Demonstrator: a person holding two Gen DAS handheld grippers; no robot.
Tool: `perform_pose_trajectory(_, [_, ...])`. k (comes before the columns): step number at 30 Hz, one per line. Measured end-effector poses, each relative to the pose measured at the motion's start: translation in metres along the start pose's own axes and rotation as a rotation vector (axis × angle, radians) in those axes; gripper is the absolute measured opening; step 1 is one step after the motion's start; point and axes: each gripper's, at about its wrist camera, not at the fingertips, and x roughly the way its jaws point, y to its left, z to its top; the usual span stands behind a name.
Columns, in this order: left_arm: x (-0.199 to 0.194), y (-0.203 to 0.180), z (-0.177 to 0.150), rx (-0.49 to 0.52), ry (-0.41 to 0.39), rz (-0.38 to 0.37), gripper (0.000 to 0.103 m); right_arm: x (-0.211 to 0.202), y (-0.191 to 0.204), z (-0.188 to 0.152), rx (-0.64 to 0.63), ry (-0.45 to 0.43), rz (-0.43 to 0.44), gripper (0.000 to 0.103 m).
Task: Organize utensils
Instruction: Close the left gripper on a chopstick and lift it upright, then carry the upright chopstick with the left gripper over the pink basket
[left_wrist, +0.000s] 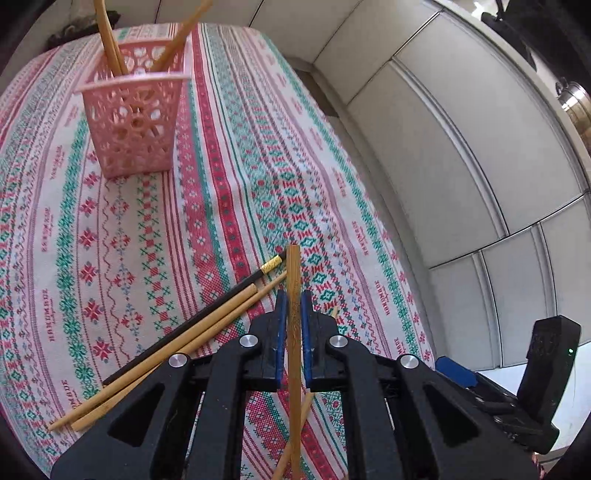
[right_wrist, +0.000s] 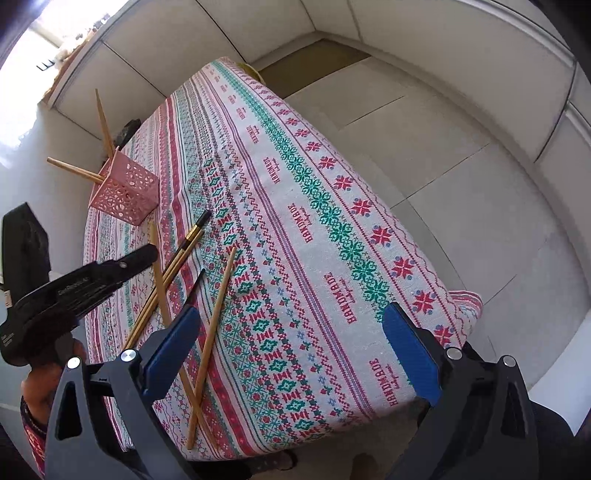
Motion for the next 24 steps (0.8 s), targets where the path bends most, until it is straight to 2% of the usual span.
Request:
perform_pose_trajectory(3, [-0.037,-0.017,-0.001,0.081,-0.070,-0.004,0.007,0.013,0.015,0.008,0.037,0.048,0.000,0.096])
perform_pose_trajectory(6, [-0.081,-0.016,-0.010,0.133,-0.148,-0.024,0.007,0.028,0.040,0.013,0.024,0.080,-0.047,0.090])
perform_pose_trajectory(10, [-0.119,-0.019,-0.022,0.150,-0.245,-0.042,0.006,0.063,0.071,0.015,-0.021,0.188,-0.153,0.062])
perform_pose_trajectory(12, [-0.138,-0.014,-0.028,0.148,-0.288,-0.047,0.006,0.076,0.077,0.016,-0.007,0.200,-0.191,0.054])
perform_pose_trajectory(13, [-0.141,-0.014,-0.028,0.148,-0.306,-0.050,0.006,0.077,0.082,0.017,-0.012,0.174,-0.214,0.052])
perform_pose_trajectory(14, [-0.146,-0.012,-0.029,0.146,-0.318,-0.052,0.006,0.079,0.088,0.018,-0.021,0.168,-0.217,0.041])
perform_pose_trajectory(15, [-0.150,-0.011,-0.029,0.147,-0.330,-0.053,0.006,0.082,0.093,0.019,-0.027,0.170,-0.234,0.037])
perform_pose_trajectory(17, [-0.155,-0.011,-0.030,0.150,-0.354,-0.049,0.006,0.087,0.100,0.019,-0.032,0.176,-0.225,0.009])
perform_pose_trajectory(19, [-0.166,-0.013,-0.033,0.154,-0.369,-0.057,0.006,0.085,0.103,0.018,-0.019,0.156,-0.232,0.008])
perform_pose_trajectory(21, [-0.172,-0.014,-0.034,0.157,-0.378,-0.052,0.007,0.083,0.102,0.016,0.001,0.152,-0.194,0.007])
perform_pose_trajectory(24, [-0.175,-0.016,-0.037,0.160,-0.385,-0.038,0.006,0.064,0.098,0.012,-0.028,0.051,-0.167,0.006])
